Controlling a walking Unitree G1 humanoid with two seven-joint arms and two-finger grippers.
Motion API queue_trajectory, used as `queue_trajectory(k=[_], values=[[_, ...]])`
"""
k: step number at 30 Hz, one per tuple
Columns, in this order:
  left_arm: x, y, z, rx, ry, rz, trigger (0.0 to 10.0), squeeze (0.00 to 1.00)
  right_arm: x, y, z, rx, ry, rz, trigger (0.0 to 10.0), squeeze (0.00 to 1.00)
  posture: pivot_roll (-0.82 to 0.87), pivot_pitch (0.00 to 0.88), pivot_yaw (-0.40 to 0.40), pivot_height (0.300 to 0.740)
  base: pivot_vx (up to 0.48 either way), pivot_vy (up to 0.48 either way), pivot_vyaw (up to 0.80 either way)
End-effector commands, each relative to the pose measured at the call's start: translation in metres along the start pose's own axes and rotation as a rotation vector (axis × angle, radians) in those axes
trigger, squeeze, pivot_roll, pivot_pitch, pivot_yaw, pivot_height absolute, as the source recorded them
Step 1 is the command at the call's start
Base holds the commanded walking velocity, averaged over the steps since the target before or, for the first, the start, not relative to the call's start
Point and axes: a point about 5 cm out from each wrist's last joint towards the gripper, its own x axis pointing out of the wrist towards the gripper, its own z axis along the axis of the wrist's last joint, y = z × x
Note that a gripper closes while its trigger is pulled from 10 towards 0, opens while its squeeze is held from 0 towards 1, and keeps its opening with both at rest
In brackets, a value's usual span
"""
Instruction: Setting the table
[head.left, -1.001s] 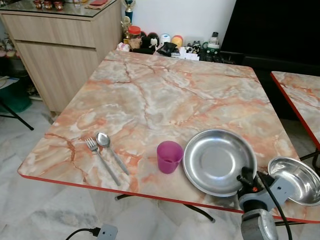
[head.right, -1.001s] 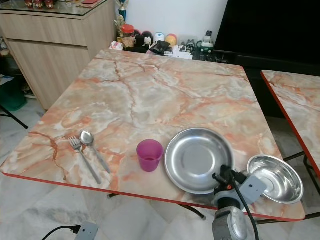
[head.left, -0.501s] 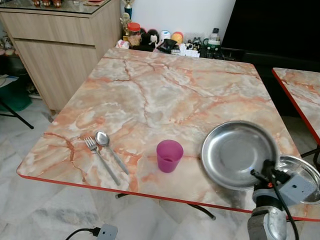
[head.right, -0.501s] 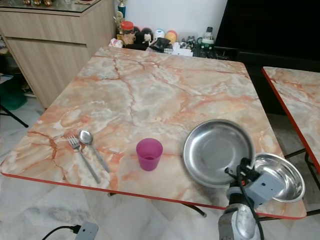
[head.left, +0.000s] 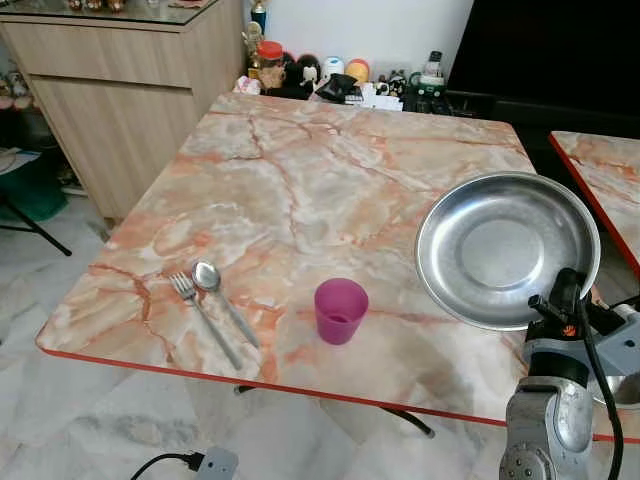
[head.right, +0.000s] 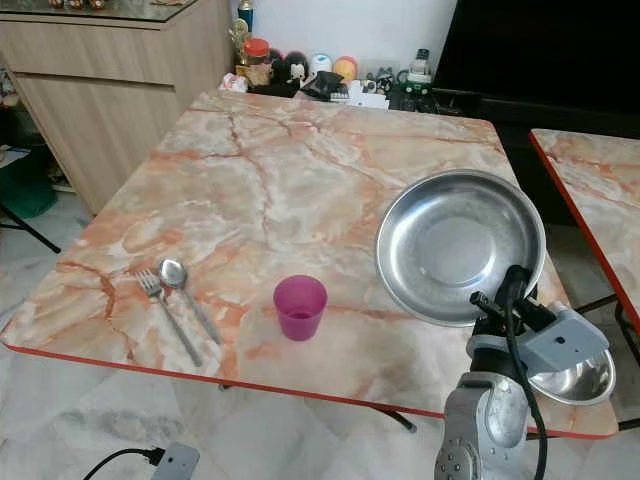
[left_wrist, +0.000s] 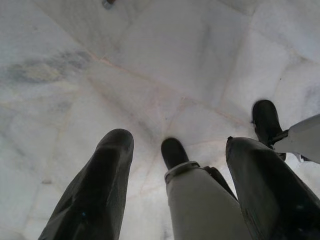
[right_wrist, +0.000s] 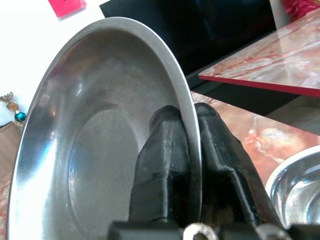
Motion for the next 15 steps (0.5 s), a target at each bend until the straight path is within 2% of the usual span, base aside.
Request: queue_trajectory(k=[1,5,11,15], values=[[-0.0009,-0.0042,-0.0072,-0.001,0.026,-0.007,10.0,0.0,0.0012,-0.0015,0.0095,0.0,-0.041,0.001,10.0,0.0,-0.03,0.118,-0.043,0.74,0.0,-0.458,0.0],[-0.0009,-0.0044,-0.0074,0.001,0.027,-0.006,10.0,0.0,0.002,-0.0017,0.0095,0.0,-0.034,0.001,10.0,0.0,-0.04,0.119,-0.043,0.74,0.0,-0.457,0.0],[-0.0009,-0.0048,-0.0076,-0.005,0.029,0.001,10.0,0.0,0.0026,0.0027,0.007,-0.007,-0.019,0.021,10.0,0.0,-0.03,0.121,-0.046,0.74,0.0,-0.452,-0.8],[-0.0009,-0.0048,-0.0076,-0.008,0.028,0.002,10.0,0.0,0.0037,0.0069,0.0104,-0.009,-0.043,0.038,10.0,0.0,-0.03,0.121,-0.046,0.74,0.0,-0.449,0.0]])
